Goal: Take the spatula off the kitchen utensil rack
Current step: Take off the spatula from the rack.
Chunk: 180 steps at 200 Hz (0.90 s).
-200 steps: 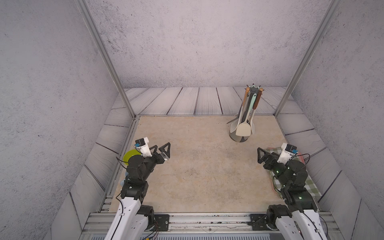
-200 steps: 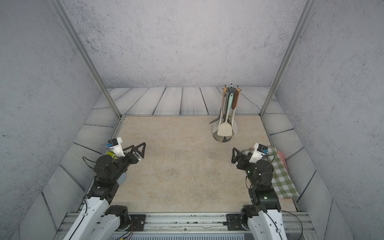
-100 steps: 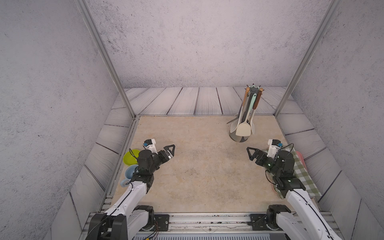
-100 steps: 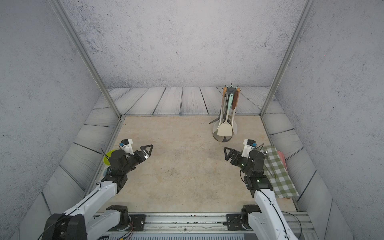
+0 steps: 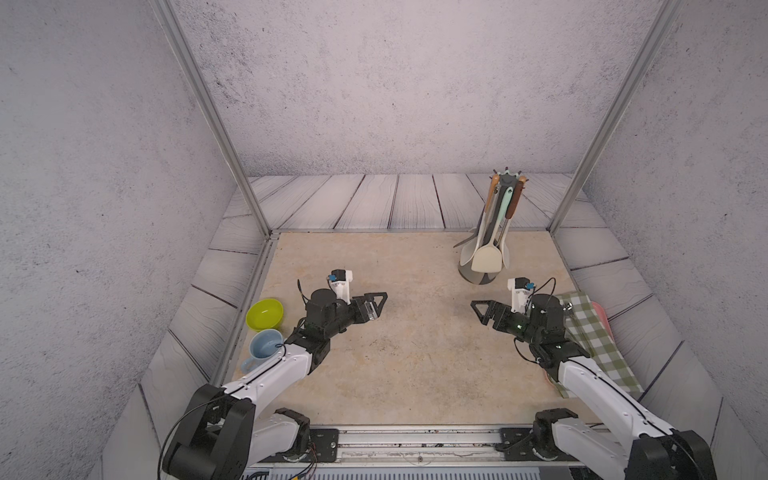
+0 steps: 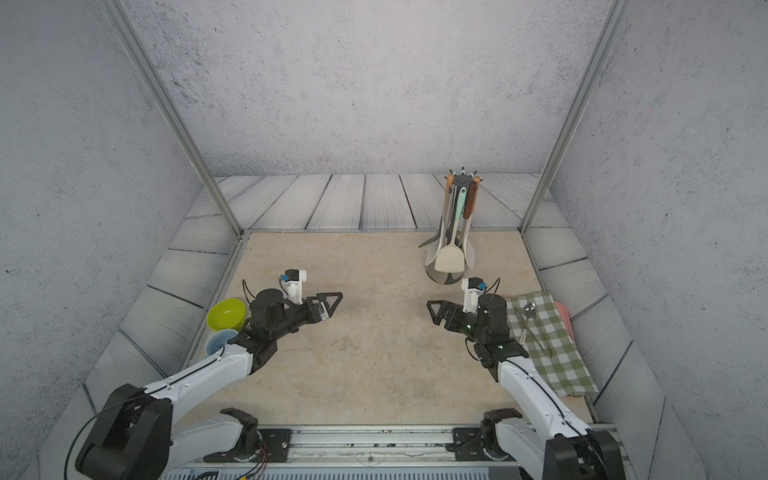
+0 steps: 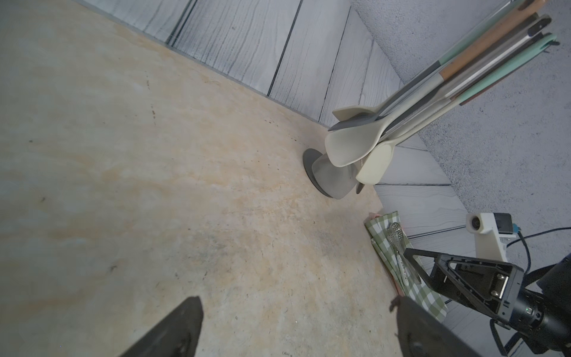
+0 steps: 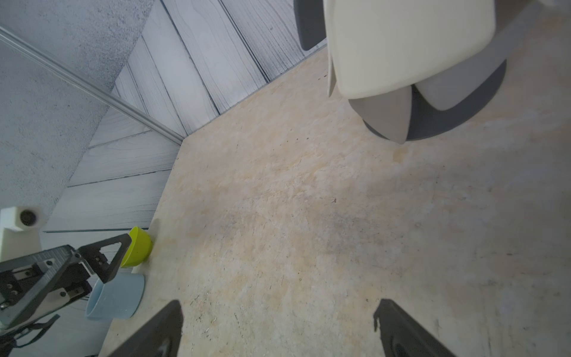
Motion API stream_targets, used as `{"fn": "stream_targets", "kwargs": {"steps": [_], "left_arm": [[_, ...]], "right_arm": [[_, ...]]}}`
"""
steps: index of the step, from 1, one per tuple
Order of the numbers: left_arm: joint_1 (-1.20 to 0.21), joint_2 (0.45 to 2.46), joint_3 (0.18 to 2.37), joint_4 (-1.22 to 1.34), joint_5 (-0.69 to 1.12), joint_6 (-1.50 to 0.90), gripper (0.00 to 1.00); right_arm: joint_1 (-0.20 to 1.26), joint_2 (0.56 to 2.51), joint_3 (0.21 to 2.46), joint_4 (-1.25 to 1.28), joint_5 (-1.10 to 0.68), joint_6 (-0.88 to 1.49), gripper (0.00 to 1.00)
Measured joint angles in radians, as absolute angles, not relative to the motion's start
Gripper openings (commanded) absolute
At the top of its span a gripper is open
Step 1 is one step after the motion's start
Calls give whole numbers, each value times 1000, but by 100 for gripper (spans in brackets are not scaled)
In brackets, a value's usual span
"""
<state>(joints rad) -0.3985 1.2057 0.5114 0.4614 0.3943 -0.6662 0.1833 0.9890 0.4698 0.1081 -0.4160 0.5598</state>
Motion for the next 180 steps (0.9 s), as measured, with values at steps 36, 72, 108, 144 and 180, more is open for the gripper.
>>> {"fn": "stream_targets", "kwargs": {"steps": [36,72,108,144,180], "left_arm": [[-417,1271,538,412,370,-604,100],[-449,1279,544,389,359,-578,100],[-456,1275,554,380,358,-563,100],[-456,1248,554,354,357,-556,100],[-456,1218,554,339,350,-546,100]], "right_arm": [[208,989,512,75,-318,511,90],[208,1018,609,45,-181,476,86],[208,1096,754,38,-60,425,78],[207,1216,892,34,7,373,67],[202,1331,997,34,40,323,58]]}}
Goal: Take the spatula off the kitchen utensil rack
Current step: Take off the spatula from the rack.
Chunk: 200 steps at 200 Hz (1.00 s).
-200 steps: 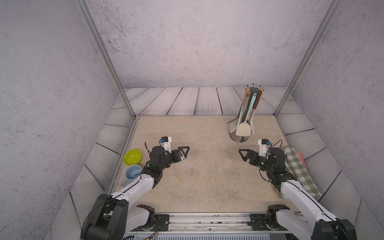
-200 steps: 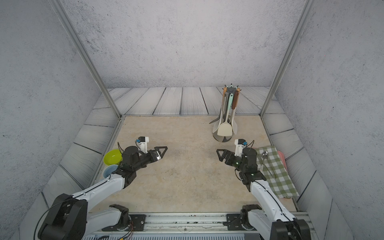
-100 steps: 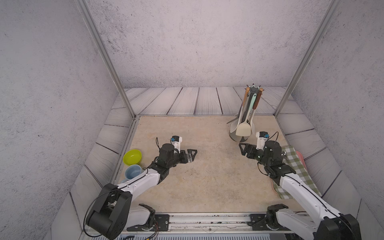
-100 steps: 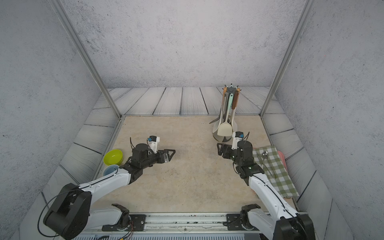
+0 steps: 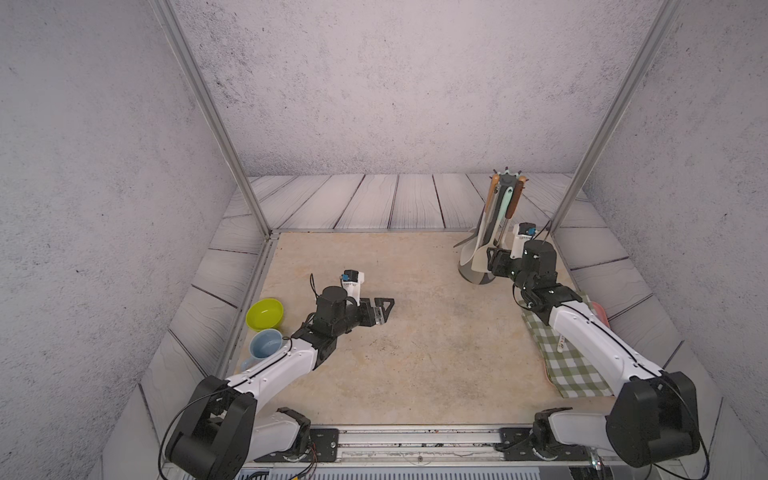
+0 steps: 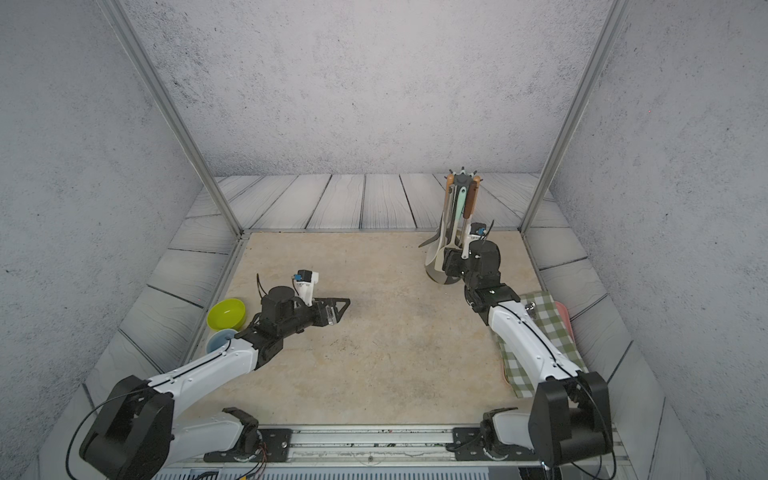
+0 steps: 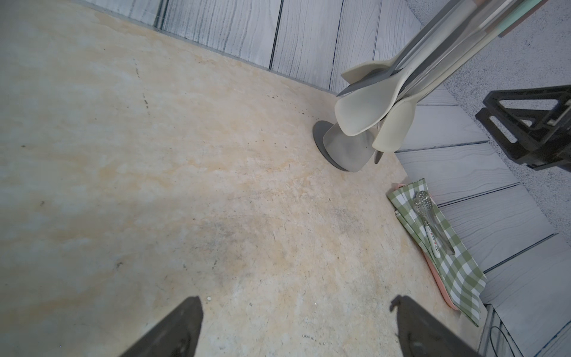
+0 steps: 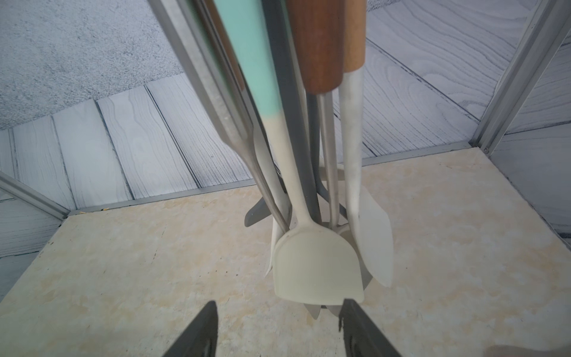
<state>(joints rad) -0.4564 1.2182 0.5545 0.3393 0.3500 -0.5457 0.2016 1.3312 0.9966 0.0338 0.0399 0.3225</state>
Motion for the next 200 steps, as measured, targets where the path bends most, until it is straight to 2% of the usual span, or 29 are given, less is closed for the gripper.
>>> {"fn": "stream_targets", "kwargs": {"steps": [50,89,131,200], "left_arm": [[-456,1185,554,319,332,-531,100],[-456,1182,554,307,321,-519,100],[-456,1172,554,292,310,-508,100],[-456,1151,554,284,299,-494,99]], "right_arm": [[168,1474,1164,17,47,293,47],[154,1559,1251,14,33,281,46],[153,1608,1286,9,18,276,45],[153,1646,1308,3,6,275,34]]}}
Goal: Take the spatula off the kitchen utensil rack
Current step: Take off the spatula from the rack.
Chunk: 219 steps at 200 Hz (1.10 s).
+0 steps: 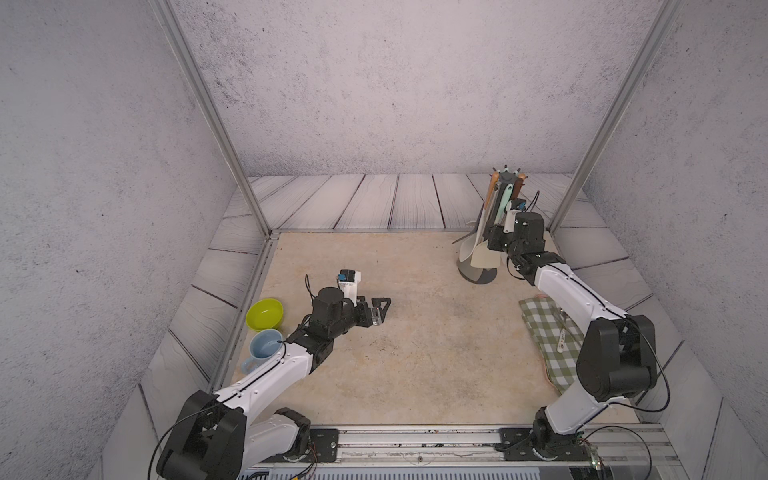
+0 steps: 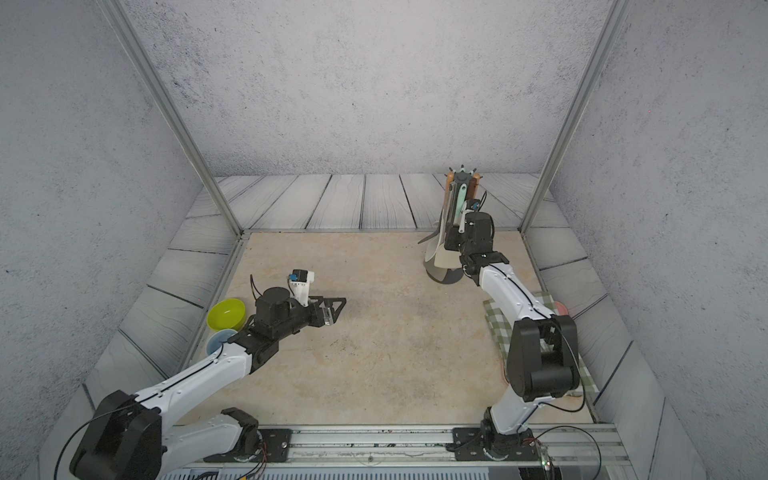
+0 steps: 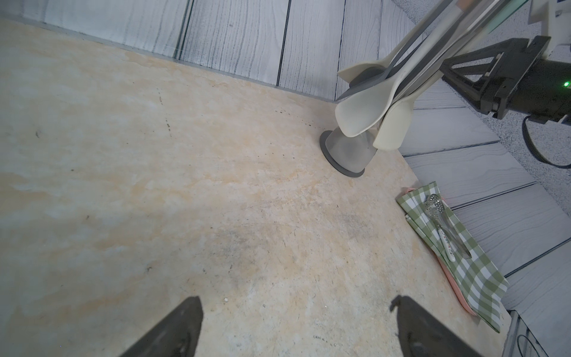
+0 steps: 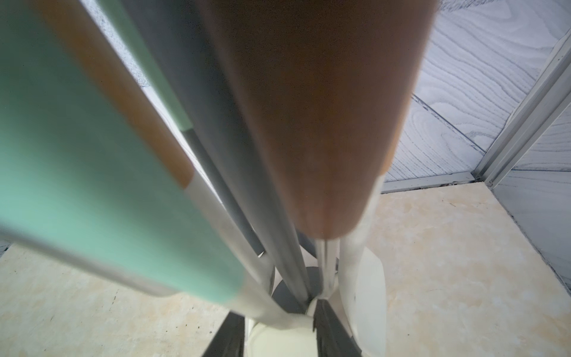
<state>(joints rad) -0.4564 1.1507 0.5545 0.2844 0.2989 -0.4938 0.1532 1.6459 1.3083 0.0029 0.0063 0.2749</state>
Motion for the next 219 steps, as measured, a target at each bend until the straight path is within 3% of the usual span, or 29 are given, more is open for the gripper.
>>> {"fn": "stream_targets", "kwargs": {"steps": [102,146,194,201,219], "left_arm": [[-456,1151,554,279,299,-493,99],[-457,1148,554,279,299,-493,99],[-457,1137,554,278,295,-493,99],[-458,1137,554,278,294,-493,99],[-460,1137,554,278,292,-493,99]], "right_arm": [[153,1594,1261,-19,22,250,7],[153,1523,1246,-26,20,252,0],[153,1421,1194,-4,21,254,0],[153,1413,1188,-3,21,254,6],[153,1405,1182,-1,20,255,44]]}}
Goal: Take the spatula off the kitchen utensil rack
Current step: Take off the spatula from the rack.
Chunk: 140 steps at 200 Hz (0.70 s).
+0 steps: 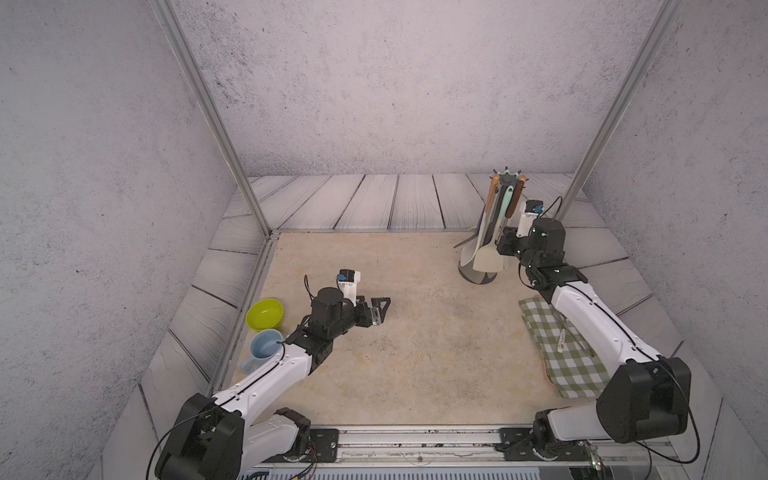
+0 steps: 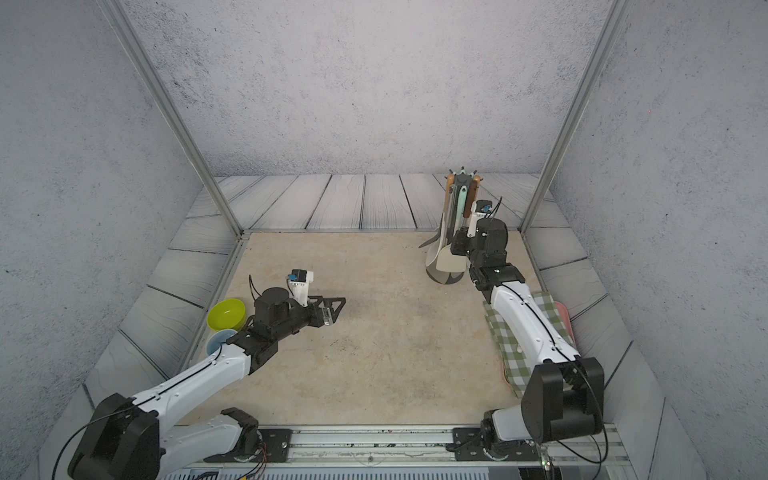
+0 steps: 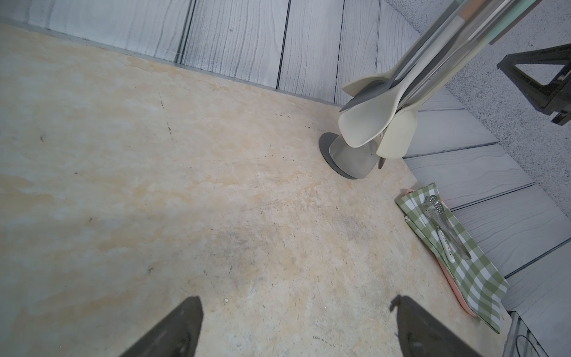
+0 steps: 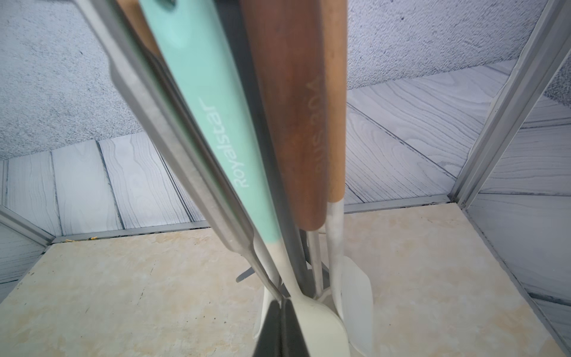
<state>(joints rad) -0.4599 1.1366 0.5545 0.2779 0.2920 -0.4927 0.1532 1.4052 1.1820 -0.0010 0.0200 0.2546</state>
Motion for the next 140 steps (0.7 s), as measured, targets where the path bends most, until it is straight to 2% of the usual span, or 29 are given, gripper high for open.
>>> {"fn": "stream_targets", "kwargs": {"steps": [8,35,83,140], "left_arm": [[-461,1137,554,278,292,-493,100],[-462,1137,554,278,292,-493,99],[-463,1137,554,276,292,-492,100],[-463,1137,554,276,292,-492,100]], "right_arm": [[153,1405,1180,4,20,253,52],[153,1418,1164,21,15,240,54],[128,1533,1200,19,-61,230,39],[124,1573,1246,19,-81,231,35]]}}
